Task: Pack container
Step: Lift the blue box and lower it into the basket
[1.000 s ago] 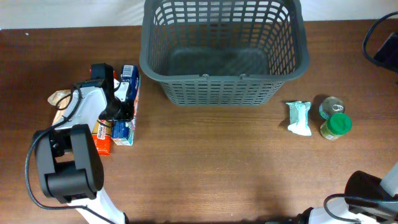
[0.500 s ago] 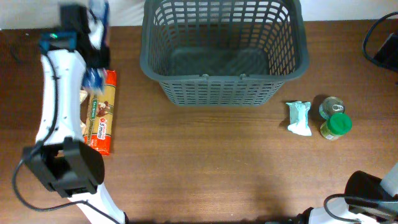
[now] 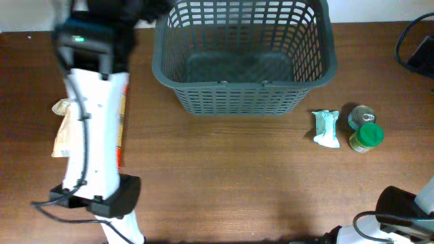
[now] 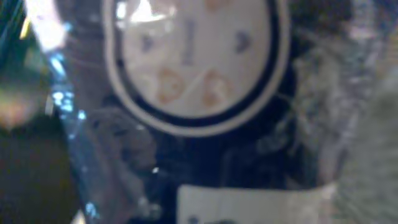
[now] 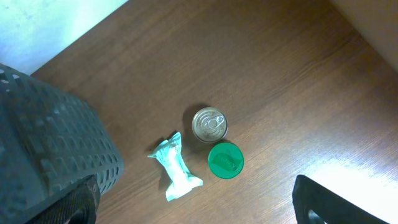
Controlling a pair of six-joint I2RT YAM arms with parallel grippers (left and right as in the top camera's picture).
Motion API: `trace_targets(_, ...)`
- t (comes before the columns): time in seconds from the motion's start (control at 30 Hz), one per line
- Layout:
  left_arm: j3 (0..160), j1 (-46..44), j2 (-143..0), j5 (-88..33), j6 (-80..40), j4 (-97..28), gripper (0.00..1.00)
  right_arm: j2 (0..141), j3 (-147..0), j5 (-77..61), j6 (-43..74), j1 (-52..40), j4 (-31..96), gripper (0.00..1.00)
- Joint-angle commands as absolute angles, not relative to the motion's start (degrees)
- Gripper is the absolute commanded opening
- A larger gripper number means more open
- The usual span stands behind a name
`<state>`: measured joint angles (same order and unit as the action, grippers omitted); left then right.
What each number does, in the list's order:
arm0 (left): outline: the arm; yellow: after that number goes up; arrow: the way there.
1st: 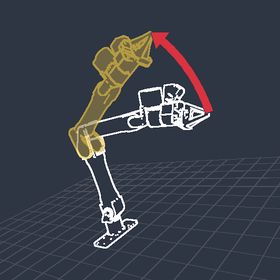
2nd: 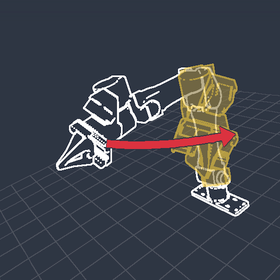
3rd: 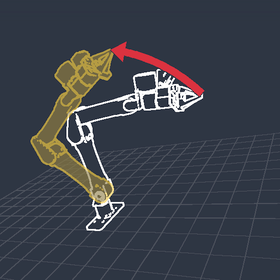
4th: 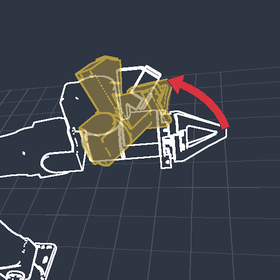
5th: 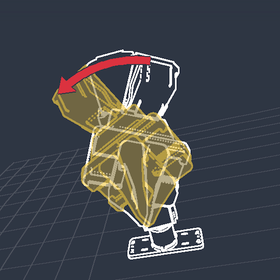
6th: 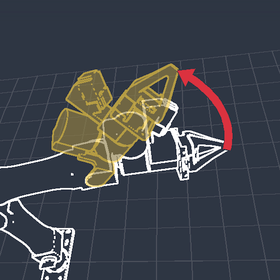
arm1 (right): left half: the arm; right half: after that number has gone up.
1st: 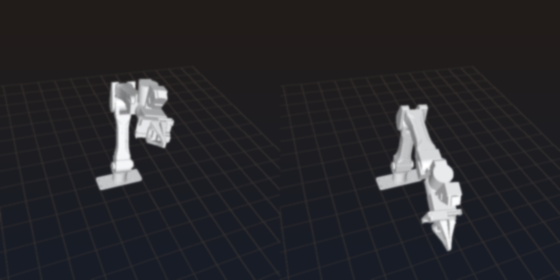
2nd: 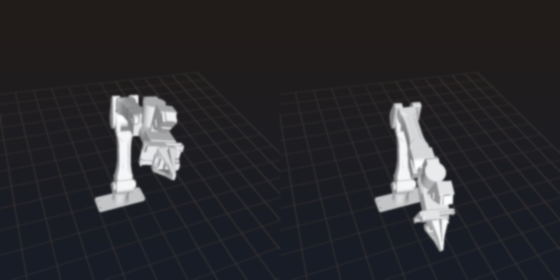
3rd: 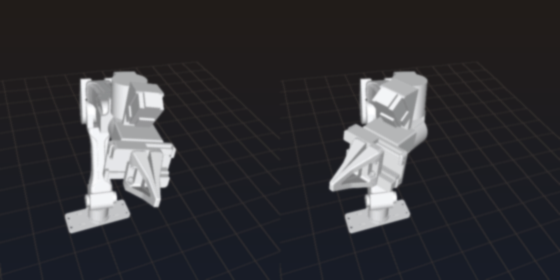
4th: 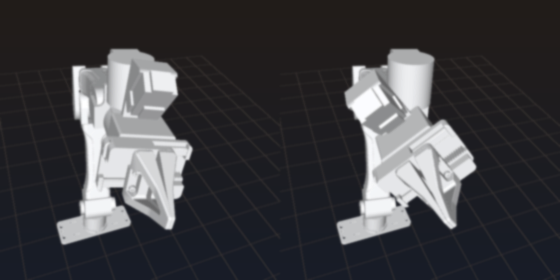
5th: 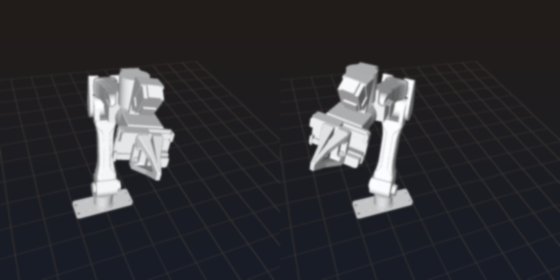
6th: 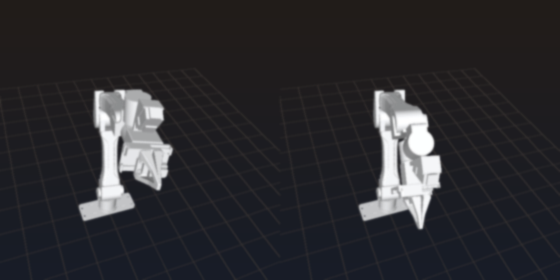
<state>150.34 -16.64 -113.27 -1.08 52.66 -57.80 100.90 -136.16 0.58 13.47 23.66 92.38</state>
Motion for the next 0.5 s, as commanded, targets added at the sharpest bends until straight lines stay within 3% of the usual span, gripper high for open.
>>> trace_targets(0.0, 150.78, -21.89, -117.03, -1.48, 64.62, -57.67, 0.02, 100.66, -135.83, 0.43, 14.02, 24.03, 92.62, 0.91)
trace_targets(0.27, 150.69, -28.6, -130.37, 11.22, 64.82, -58.74, 0.02, 100.66, -135.83, 0.43, 14.0, 24.03, 94.15, 0.89)
trace_targets(0.47, 147.41, -28.01, -136.27, 10.13, 63.9, -56.53, 0.02, 100.66, -135.83, 0.45, 13.82, 24.03, 94.17, 0.89)
